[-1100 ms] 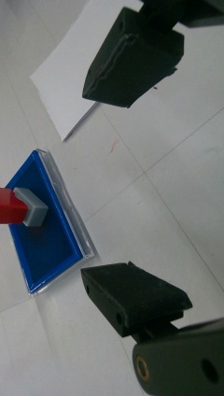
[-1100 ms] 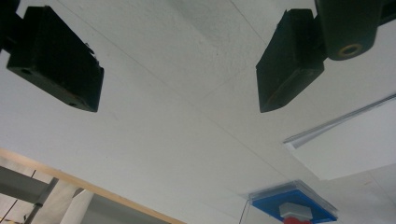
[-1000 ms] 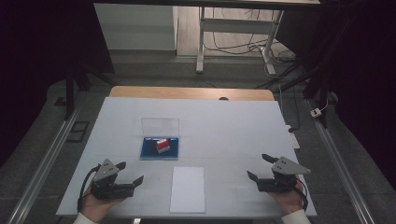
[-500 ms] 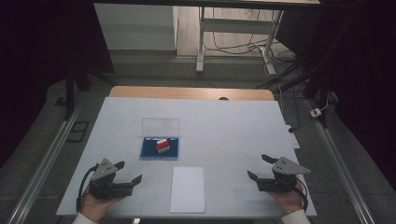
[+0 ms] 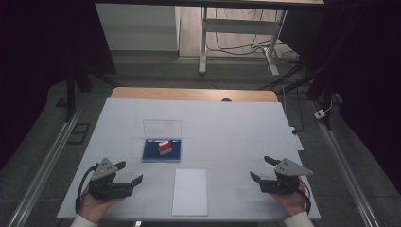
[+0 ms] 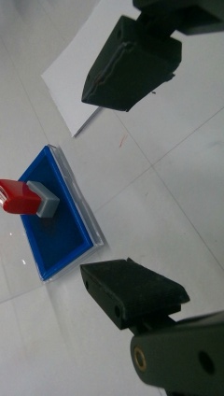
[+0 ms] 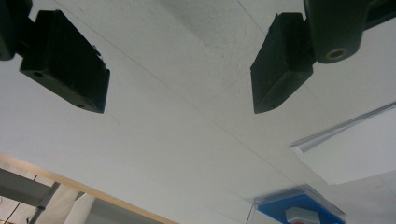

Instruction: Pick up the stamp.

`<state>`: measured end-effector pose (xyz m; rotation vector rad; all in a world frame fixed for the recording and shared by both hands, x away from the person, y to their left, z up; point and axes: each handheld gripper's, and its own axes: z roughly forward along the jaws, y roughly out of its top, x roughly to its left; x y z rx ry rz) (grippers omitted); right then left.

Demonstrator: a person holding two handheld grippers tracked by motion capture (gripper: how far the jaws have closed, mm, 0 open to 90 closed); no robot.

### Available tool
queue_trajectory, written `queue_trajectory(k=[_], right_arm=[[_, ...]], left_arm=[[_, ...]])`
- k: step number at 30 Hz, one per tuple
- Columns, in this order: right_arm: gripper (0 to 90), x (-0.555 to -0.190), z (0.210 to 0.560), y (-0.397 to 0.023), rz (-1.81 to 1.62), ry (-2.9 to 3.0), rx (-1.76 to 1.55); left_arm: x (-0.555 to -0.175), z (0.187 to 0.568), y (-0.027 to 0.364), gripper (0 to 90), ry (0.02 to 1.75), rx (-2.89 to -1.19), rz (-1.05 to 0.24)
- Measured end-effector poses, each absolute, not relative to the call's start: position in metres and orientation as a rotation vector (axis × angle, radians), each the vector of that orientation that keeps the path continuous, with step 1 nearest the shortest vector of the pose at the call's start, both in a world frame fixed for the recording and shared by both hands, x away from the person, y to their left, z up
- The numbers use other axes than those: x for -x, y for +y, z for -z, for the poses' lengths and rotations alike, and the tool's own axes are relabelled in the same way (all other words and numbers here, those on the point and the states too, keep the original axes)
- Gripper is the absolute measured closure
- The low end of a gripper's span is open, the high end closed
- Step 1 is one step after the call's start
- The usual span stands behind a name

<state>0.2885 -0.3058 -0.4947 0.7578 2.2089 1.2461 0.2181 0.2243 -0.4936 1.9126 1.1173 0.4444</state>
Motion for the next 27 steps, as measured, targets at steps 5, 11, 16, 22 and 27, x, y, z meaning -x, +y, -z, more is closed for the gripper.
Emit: queue_trajectory(k=[5,11,16,22,27], right_arm=[[19.3,-0.289,0.495,-0.305,-1.254,2.206,-0.757],[19.4,-0.289,0.494,-0.307,-1.246,2.203,-0.76],[19.6,-0.288,0.493,-0.306,-1.247,2.2,-0.76],[19.7,-0.289,0.494,-0.305,-1.242,2.206,-0.762],[19.8,-0.288,0.495,-0.305,-1.231,2.212,-0.763]], left_arm=[[-0.225,0.488,0.222,17.4,1.105,-1.927,-0.432],[-0.233,0.483,0.223,17.5,1.107,-1.94,-0.425],[-0.239,0.477,0.224,18.5,1.097,-1.948,-0.435],[-0.257,0.473,0.221,18.5,1.068,-1.983,-0.44],[-0.267,0.472,0.216,18.9,1.046,-2.003,-0.423]])
